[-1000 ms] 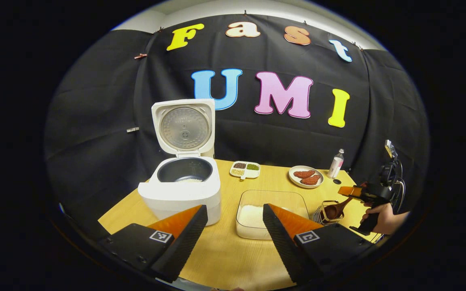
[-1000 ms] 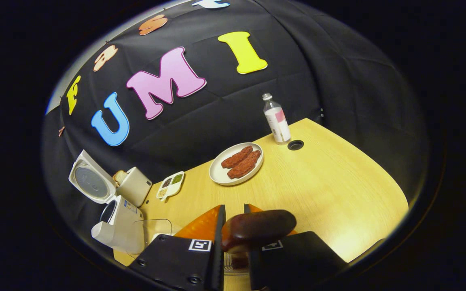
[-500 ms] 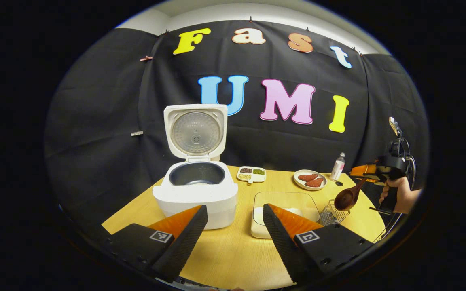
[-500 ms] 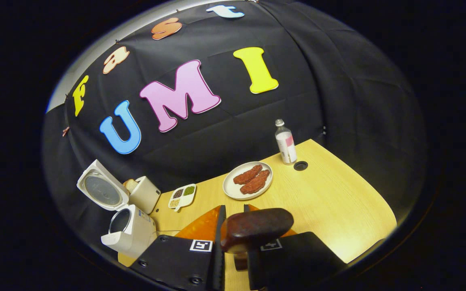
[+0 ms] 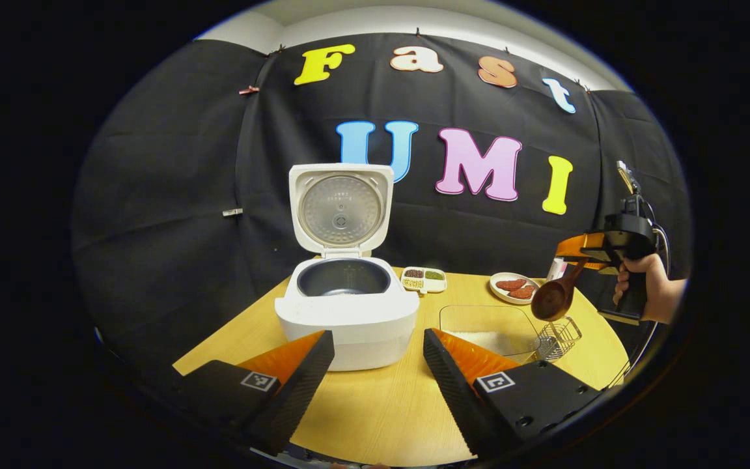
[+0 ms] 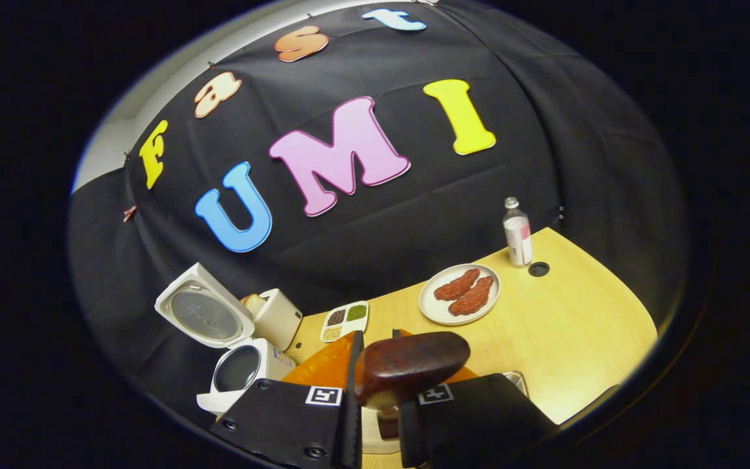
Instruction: Close the left gripper, press the button to open the rice cooker; take a wooden spoon from the chopstick holder with the right hand, scoop a spoonful of rice and pour it into the rice cooker, then put the wooden spoon back into the chopstick holder.
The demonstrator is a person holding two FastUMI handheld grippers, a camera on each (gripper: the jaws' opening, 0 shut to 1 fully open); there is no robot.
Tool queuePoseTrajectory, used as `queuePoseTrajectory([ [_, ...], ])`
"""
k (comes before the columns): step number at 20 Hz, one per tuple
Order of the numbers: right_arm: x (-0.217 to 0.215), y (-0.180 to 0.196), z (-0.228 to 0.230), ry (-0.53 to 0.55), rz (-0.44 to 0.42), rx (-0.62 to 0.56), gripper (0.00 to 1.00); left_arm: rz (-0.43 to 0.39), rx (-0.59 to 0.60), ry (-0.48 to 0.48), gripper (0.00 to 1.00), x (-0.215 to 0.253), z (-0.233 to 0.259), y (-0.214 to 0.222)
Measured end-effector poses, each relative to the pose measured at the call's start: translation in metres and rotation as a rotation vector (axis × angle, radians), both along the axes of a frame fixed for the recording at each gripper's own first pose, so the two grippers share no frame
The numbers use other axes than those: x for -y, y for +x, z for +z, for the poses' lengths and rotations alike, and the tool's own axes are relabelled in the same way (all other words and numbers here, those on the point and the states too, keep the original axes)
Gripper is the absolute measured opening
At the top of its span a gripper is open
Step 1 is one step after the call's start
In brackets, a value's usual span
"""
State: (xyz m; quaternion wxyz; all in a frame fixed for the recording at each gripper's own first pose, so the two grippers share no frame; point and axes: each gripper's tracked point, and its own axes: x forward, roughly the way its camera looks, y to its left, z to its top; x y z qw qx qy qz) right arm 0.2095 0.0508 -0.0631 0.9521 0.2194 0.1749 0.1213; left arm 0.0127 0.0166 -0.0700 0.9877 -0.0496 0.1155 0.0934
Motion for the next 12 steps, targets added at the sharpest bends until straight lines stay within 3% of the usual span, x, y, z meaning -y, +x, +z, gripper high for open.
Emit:
queuePoseTrajectory([
  [6, -0.064, -0.005, -0.044, -0.125, 0.091, 0.003, 0.22, -0.023, -0.048, -0.032, 0.95, -0.021, -0.026, 0.000],
  [12, -0.075, -0.013, -0.107, -0.283, 0.073, -0.024, 0.22, -0.052, -0.079, -0.052, 0.95, -0.041, -0.049, 0.005],
])
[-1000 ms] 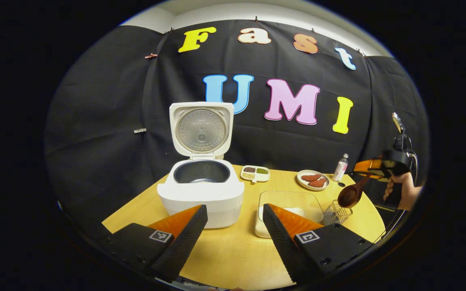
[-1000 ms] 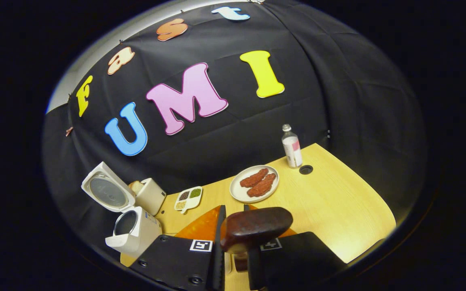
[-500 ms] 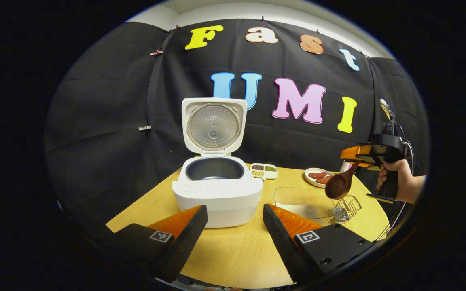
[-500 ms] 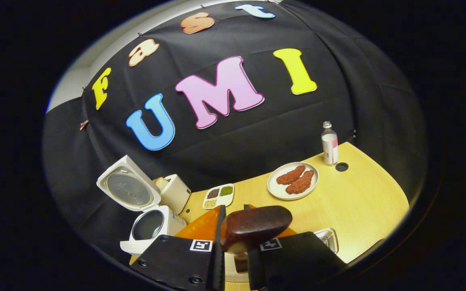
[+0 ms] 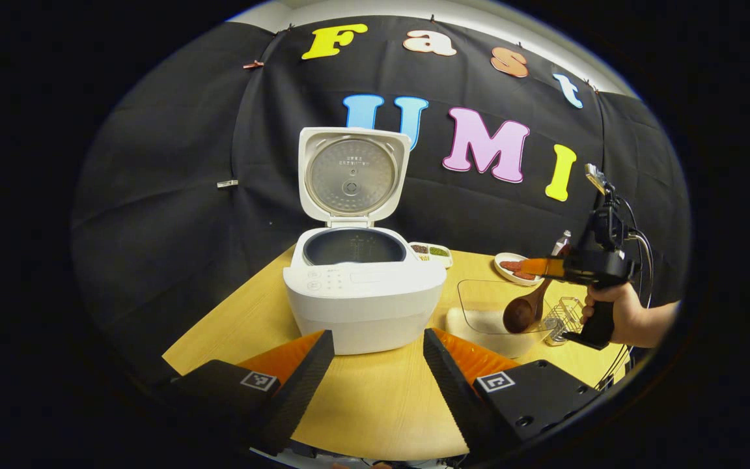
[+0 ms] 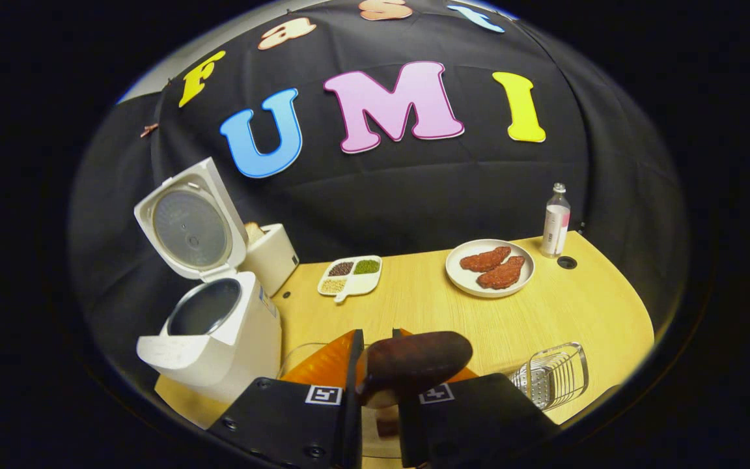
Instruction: Close the left gripper, press the button to open the rice cooker; take a wooden spoon from the chopstick holder with the right hand, scoop a spoonful of rice and pour it into the rice cooker, then put the wooden spoon back into the chopstick holder.
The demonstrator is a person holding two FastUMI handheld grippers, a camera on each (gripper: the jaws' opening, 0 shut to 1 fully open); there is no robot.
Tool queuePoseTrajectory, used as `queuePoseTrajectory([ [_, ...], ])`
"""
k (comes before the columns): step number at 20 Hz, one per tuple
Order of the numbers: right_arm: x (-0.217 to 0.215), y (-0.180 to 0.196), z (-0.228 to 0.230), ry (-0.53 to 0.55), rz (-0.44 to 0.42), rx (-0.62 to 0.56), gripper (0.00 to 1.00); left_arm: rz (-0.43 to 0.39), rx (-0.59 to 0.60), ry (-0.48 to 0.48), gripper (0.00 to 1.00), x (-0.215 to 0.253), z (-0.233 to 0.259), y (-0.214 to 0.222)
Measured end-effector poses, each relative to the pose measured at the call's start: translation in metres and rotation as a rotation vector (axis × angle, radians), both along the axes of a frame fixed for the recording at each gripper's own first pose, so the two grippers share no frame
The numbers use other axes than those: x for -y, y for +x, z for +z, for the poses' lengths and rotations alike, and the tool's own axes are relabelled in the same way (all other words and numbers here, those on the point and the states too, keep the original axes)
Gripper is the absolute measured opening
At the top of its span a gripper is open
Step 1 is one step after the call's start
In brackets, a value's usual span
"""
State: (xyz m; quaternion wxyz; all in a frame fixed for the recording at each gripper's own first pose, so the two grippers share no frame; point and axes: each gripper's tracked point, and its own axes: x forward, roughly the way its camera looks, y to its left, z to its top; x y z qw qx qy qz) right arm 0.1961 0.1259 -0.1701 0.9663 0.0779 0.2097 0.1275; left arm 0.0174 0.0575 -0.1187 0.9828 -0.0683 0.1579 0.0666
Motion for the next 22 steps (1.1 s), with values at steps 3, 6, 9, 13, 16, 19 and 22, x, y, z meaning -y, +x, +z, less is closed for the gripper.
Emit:
queuePoseTrajectory([
  [3, -0.011, -0.010, -0.023, -0.022, -0.008, -0.023, 0.22, 0.000, -0.019, -0.007, 0.95, -0.010, -0.010, -0.001],
  [6, -0.023, -0.019, -0.026, -0.023, -0.017, -0.020, 0.22, 0.009, -0.032, -0.037, 0.95, -0.020, -0.015, -0.006],
  [9, -0.044, -0.031, -0.030, 0.034, -0.022, -0.070, 0.23, 0.017, -0.043, -0.087, 0.96, -0.027, -0.021, -0.011],
  [13, -0.060, -0.039, -0.032, 0.103, -0.065, -0.132, 0.23, 0.032, -0.047, -0.090, 0.95, -0.039, -0.022, -0.016],
  [16, -0.061, -0.037, -0.035, 0.210, -0.140, -0.212, 0.23, 0.025, -0.030, -0.081, 0.96, -0.043, -0.017, -0.018],
  [19, -0.062, -0.036, -0.036, 0.310, -0.196, -0.285, 0.23, 0.018, -0.031, -0.088, 0.96, -0.045, -0.019, -0.018],
  [22, -0.059, -0.035, -0.034, 0.356, -0.232, -0.309, 0.22, 0.008, -0.027, -0.107, 0.98, -0.044, -0.020, -0.016],
])
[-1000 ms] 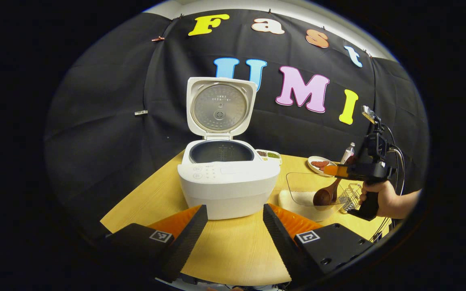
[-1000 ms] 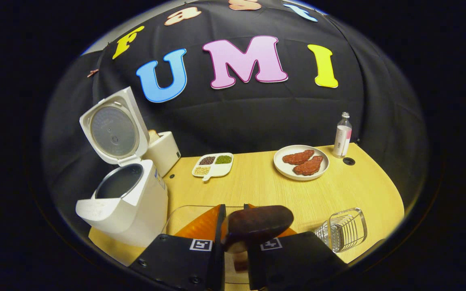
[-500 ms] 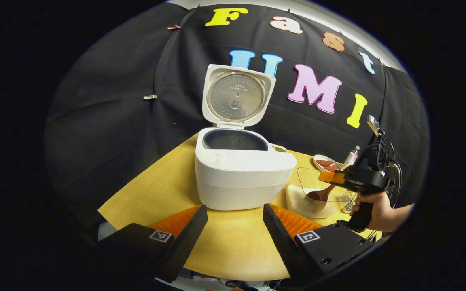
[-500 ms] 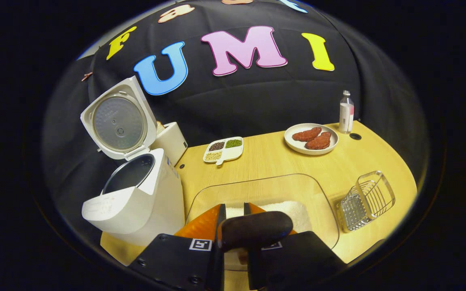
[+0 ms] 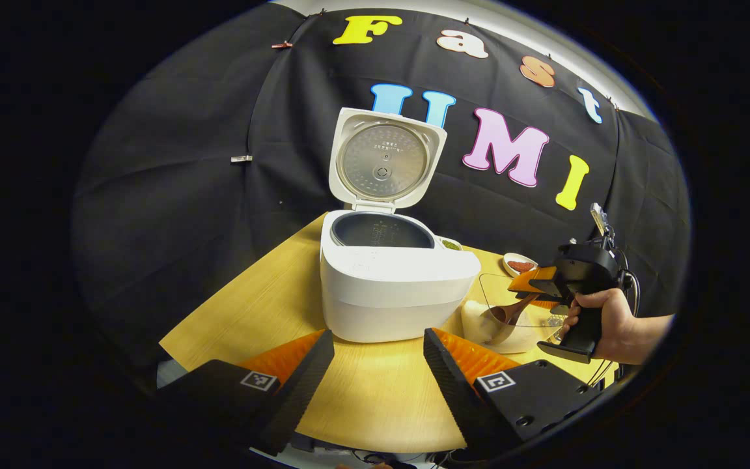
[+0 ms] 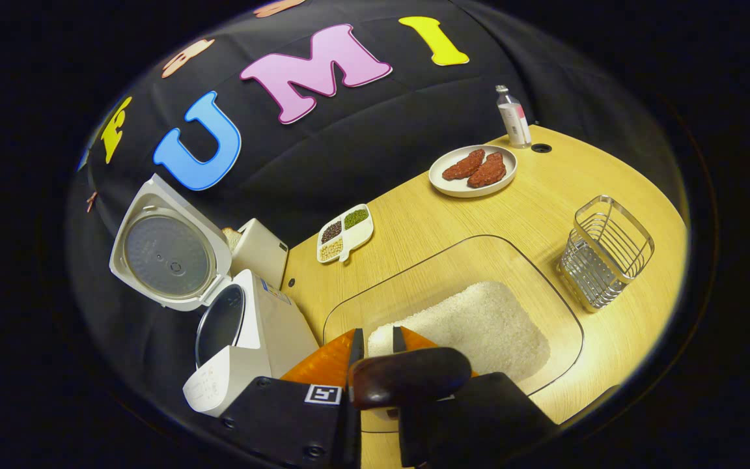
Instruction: Close the left gripper, press the button to open the rice cooker; take a wooden spoon from the chopstick holder with the right hand, scoop a spoonful of rice and pour it into the rice cooker, then put the wooden spoon back into the chopstick holder.
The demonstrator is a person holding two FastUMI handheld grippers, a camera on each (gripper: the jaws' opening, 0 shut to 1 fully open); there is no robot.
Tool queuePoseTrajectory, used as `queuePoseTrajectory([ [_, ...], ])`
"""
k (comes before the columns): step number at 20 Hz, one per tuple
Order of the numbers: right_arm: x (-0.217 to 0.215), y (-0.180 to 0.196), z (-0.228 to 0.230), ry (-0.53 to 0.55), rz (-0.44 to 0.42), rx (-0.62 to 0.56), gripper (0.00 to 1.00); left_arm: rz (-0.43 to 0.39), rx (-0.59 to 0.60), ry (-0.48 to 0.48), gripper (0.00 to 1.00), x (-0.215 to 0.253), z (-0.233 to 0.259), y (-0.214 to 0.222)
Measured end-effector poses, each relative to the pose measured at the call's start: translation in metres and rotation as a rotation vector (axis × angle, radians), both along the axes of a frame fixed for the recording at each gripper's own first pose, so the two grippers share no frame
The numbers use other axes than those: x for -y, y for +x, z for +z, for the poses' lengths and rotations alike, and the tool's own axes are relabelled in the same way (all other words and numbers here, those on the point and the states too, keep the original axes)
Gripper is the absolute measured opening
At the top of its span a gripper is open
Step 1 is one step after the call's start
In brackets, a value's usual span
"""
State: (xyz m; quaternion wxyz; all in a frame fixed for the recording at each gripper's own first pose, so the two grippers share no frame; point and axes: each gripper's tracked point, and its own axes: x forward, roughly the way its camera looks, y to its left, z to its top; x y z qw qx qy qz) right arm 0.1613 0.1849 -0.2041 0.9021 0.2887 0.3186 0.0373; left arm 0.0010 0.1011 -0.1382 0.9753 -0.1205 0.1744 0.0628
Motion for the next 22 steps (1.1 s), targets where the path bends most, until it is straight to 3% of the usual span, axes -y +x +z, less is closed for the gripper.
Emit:
queuePoseTrajectory([
  [4, 0.011, 0.003, 0.014, 0.111, -0.059, -0.019, 0.23, -0.019, 0.002, -0.009, 0.96, 0.001, -0.002, 0.004],
  [14, 0.080, 0.011, 0.037, 0.283, -0.297, -0.034, 0.22, -0.024, 0.043, -0.049, 0.96, 0.003, 0.011, 0.014],
  [22, 0.085, 0.028, 0.102, 0.457, -0.339, 0.021, 0.22, -0.027, 0.043, -0.072, 0.96, 0.015, 0.011, 0.008],
])
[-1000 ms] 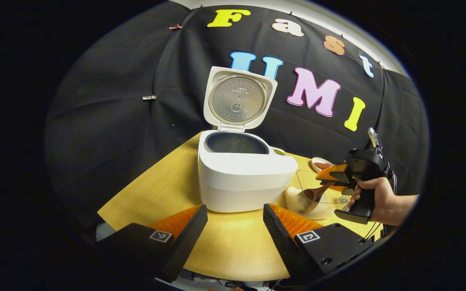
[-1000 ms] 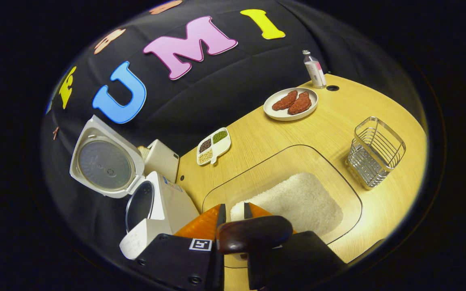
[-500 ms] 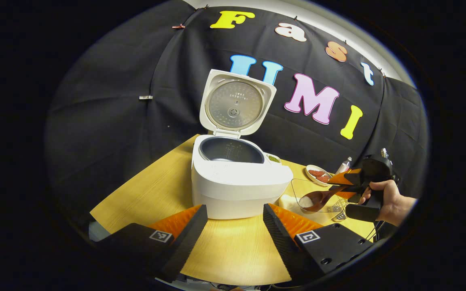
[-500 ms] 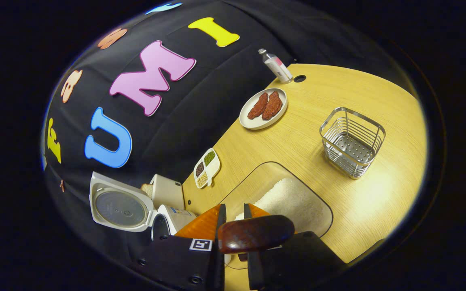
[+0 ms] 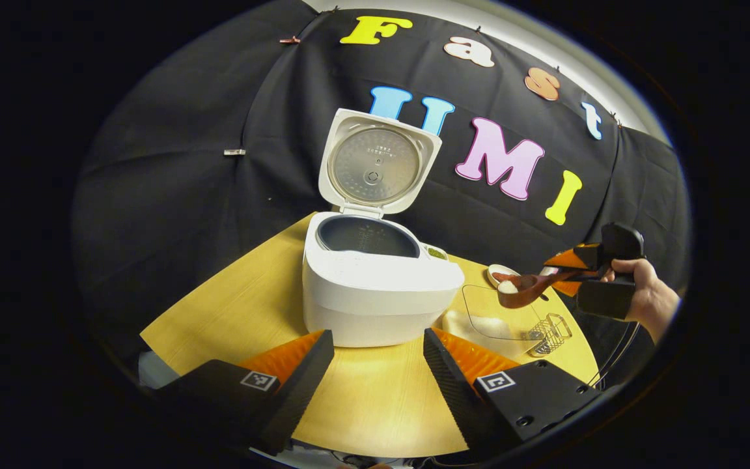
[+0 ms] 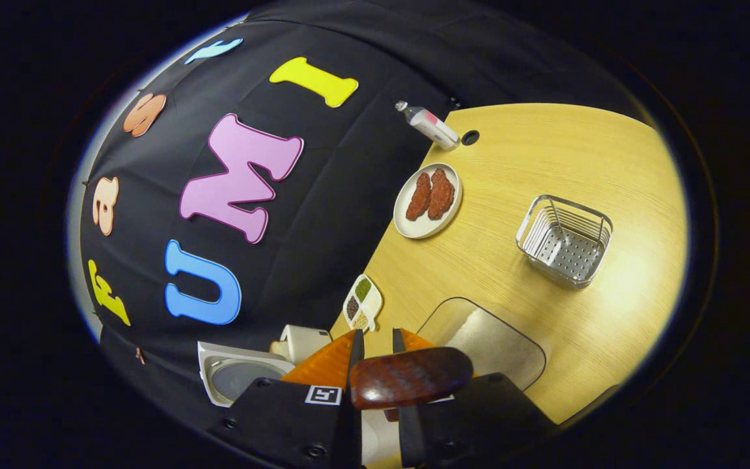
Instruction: Close the left gripper, press the button to open the rice cooker; take a wooden spoon from the chopstick holder with the right hand, scoop a spoonful of rice and pour it into the rice cooker, then put the wooden spoon back into the chopstick holder.
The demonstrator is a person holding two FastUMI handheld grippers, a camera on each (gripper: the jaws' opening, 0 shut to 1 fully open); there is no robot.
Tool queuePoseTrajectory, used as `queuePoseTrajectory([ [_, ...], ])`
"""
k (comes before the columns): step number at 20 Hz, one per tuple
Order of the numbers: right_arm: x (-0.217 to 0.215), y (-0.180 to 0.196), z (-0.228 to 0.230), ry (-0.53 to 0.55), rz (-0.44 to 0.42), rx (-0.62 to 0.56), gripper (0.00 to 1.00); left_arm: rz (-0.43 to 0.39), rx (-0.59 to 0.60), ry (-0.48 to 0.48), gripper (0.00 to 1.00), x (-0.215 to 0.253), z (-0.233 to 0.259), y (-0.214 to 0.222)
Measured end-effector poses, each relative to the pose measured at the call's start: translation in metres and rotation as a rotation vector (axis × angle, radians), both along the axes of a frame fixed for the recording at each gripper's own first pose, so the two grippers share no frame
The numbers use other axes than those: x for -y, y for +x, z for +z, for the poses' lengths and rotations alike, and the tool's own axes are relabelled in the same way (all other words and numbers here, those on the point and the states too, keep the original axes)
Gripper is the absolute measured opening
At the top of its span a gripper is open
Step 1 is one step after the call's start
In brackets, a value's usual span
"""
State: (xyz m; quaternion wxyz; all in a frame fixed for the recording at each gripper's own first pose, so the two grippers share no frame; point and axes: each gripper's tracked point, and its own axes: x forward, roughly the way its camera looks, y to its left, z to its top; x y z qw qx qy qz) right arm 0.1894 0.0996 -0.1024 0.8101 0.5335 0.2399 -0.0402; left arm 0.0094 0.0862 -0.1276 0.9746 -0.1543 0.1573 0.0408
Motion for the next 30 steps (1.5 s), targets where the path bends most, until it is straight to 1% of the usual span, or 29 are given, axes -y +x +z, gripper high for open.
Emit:
queuePoseTrajectory([
  [4, -0.020, 0.010, 0.038, 0.046, 0.025, 0.057, 0.22, -0.005, 0.010, 0.012, 0.96, 0.003, 0.003, -0.003],
  [8, -0.052, 0.027, 0.067, 0.052, 0.058, 0.113, 0.22, -0.007, 0.006, 0.023, 0.96, 0.000, 0.002, -0.005],
  [10, -0.077, 0.035, 0.079, 0.066, 0.087, 0.137, 0.22, 0.005, 0.007, 0.028, 0.96, -0.003, 0.004, -0.006],
  [13, -0.116, 0.044, 0.086, 0.064, 0.133, 0.150, 0.22, 0.022, -0.001, 0.025, 0.96, -0.013, -0.002, -0.011],
  [17, -0.177, 0.057, 0.086, 0.047, 0.193, 0.160, 0.22, 0.058, -0.013, -0.015, 0.96, -0.028, -0.010, -0.014],
  [19, -0.204, 0.060, 0.086, 0.004, 0.227, 0.180, 0.22, 0.068, -0.015, -0.030, 0.96, -0.035, -0.011, -0.012],
  [23, -0.248, 0.068, 0.091, -0.157, 0.290, 0.289, 0.21, 0.077, -0.046, -0.017, 0.96, -0.056, -0.024, -0.009],
  [27, -0.296, 0.073, 0.088, -0.353, 0.430, 0.407, 0.21, 0.092, -0.077, -0.027, 0.96, -0.072, -0.034, -0.009],
  [30, -0.323, 0.077, 0.084, -0.461, 0.510, 0.476, 0.21, 0.107, -0.103, -0.021, 0.96, -0.083, -0.042, -0.009],
])
